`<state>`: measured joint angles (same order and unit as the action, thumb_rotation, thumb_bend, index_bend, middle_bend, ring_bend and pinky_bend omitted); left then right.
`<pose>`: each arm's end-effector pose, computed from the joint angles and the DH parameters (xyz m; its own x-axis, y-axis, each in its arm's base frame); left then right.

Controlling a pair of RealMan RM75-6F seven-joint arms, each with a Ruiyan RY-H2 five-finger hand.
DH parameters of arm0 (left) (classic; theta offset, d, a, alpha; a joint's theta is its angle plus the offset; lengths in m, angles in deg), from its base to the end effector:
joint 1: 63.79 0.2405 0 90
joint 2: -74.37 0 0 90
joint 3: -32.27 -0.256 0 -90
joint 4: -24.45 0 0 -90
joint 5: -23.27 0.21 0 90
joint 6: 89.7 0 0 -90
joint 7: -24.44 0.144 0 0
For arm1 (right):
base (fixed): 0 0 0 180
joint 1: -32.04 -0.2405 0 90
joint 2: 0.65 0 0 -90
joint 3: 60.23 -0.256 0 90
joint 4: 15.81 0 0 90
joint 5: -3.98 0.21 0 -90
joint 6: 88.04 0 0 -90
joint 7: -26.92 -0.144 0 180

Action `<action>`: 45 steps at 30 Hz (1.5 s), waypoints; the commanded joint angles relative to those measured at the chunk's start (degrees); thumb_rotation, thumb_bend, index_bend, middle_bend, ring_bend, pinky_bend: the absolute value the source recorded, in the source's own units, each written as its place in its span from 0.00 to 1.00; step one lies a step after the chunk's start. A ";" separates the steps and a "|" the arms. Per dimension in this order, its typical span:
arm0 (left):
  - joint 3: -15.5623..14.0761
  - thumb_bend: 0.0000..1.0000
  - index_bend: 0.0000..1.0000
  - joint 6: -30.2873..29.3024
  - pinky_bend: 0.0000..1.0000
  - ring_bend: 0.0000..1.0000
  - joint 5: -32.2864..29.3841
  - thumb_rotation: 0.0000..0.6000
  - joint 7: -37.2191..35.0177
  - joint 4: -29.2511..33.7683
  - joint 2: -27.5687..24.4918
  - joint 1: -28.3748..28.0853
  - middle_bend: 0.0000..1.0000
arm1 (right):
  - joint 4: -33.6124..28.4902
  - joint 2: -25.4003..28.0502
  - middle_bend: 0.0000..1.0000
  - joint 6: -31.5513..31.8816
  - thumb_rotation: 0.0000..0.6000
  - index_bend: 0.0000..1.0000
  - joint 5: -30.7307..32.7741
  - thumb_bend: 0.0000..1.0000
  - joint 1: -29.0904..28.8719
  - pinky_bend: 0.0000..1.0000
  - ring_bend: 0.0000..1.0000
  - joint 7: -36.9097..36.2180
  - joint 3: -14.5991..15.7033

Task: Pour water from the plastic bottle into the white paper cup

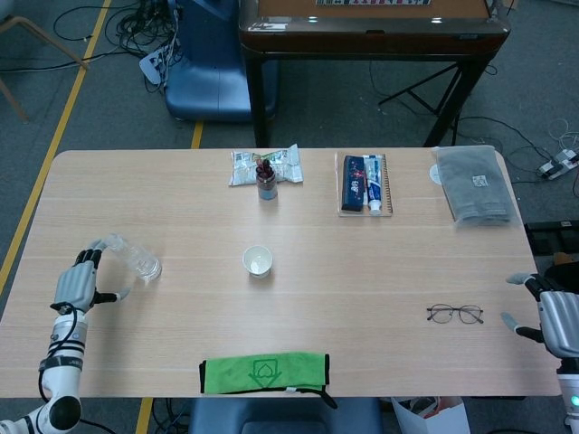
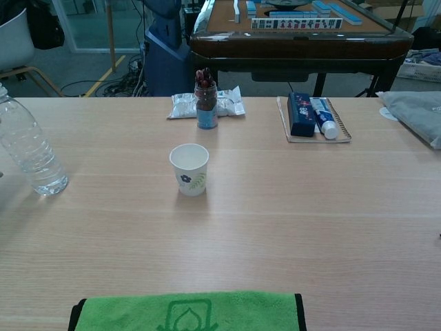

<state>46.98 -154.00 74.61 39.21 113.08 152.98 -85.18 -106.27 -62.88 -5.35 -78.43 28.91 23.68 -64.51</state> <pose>-0.2962 0.2950 0.0772 0.2304 0.1774 0.9568 0.9326 0.2405 -0.2692 -0.3337 -0.1767 0.1755 0.3943 -0.0228 0.9187 -0.9149 0.0840 0.3948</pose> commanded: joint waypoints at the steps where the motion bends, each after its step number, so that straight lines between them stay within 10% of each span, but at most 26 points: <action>1: -3.30 0.12 0.04 -0.56 0.25 0.07 6.03 1.00 -0.59 -0.85 -2.28 0.86 0.00 | 0.12 -0.30 0.37 -0.19 1.00 0.38 0.21 0.18 -0.10 0.57 0.38 0.66 0.00; 20: -14.53 0.11 0.22 -11.76 0.34 0.18 30.43 1.00 -4.09 -14.90 -1.67 5.46 0.16 | 1.53 -2.56 0.37 -0.58 1.00 0.38 2.05 0.18 -0.60 0.57 0.38 6.98 -0.45; 45: -15.92 0.11 0.25 -12.64 0.37 0.23 30.11 1.00 3.30 -7.53 -2.12 9.30 0.22 | -1.09 0.04 0.38 0.46 1.00 0.38 3.72 0.18 0.64 0.57 0.38 8.17 -0.87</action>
<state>31.07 -166.75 104.72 42.45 105.57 150.77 -75.83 -107.31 -62.86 -4.91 -74.65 29.53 31.91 -65.43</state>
